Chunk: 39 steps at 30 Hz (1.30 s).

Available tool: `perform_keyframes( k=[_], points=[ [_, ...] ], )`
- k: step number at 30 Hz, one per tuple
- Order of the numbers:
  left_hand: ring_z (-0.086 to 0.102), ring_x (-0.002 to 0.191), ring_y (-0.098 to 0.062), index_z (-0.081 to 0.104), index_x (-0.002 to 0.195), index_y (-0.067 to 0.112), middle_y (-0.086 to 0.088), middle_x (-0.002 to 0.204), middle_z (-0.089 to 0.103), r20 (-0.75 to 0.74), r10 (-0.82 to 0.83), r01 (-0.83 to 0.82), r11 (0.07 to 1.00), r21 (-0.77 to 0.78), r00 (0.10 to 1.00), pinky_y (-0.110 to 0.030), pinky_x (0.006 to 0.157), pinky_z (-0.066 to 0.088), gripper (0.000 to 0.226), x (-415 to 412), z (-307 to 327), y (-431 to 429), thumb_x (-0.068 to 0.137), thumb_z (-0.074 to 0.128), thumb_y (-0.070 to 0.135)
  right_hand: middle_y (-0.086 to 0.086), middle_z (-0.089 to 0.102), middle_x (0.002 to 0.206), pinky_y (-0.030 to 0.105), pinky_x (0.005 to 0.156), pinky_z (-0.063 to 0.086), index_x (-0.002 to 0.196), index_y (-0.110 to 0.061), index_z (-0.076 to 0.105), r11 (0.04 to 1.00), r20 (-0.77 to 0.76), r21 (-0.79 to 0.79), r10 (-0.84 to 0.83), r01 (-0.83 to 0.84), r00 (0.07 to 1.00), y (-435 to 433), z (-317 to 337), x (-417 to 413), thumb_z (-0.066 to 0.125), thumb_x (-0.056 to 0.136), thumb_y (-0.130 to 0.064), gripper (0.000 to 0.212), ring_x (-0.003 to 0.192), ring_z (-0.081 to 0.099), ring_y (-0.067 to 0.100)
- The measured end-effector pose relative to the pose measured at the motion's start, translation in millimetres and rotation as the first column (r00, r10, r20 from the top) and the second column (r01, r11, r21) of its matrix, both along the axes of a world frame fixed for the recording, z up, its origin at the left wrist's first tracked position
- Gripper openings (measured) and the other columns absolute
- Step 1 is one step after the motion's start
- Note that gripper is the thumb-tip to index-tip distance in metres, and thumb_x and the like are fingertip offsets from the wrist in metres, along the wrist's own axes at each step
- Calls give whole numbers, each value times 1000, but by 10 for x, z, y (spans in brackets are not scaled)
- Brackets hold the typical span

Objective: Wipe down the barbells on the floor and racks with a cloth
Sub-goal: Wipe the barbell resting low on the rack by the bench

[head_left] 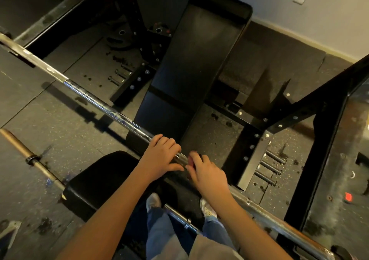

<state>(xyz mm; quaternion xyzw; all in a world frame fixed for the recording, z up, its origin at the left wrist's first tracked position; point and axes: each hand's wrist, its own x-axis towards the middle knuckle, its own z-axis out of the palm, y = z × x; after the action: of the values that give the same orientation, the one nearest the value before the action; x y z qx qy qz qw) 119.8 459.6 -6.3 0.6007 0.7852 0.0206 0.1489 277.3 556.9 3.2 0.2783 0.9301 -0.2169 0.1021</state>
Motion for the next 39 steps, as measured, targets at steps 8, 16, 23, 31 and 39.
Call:
perform_keyframes(
  k=[8,16,23,31,39],
  points=[
    [54,122,-24,59,126,22,-1,122,62,-118,75,-57,987,148,990,-50,109,33,52,-423,-101,-360,78,71,37,4,51,131,29,86,51,145,-23,31,991,90,70,-124,118,988,-130,66,181,31,100,-48,51,110,57,20],
    [54,124,-25,61,125,17,-5,127,61,-163,166,-132,971,199,973,-47,107,37,55,-338,-59,-349,75,77,34,5,49,130,30,82,50,146,-22,26,997,-10,60,-43,44,999,-339,-20,-814,36,101,-45,52,109,57,20],
    [50,123,-27,55,130,7,-10,130,54,-55,368,-339,897,282,928,-39,103,39,58,-453,-36,-662,76,75,14,3,47,131,28,85,49,146,-23,24,996,40,80,-39,36,998,-305,-13,-590,38,99,-48,55,111,54,18],
    [49,125,-24,44,139,3,-12,140,47,129,513,-528,815,236,849,-38,108,40,56,-681,-14,-848,85,62,1,7,51,123,32,76,55,139,-18,29,997,-44,17,81,-80,996,-427,-30,-1367,46,97,-45,53,101,60,21],
    [55,116,-21,54,130,6,-8,129,55,155,472,-497,831,249,868,-39,102,45,48,-1066,54,-956,83,65,2,7,49,131,29,81,53,143,-17,27,996,30,85,26,-28,999,-465,-27,-1275,45,97,-47,58,107,58,20]
  ],
)
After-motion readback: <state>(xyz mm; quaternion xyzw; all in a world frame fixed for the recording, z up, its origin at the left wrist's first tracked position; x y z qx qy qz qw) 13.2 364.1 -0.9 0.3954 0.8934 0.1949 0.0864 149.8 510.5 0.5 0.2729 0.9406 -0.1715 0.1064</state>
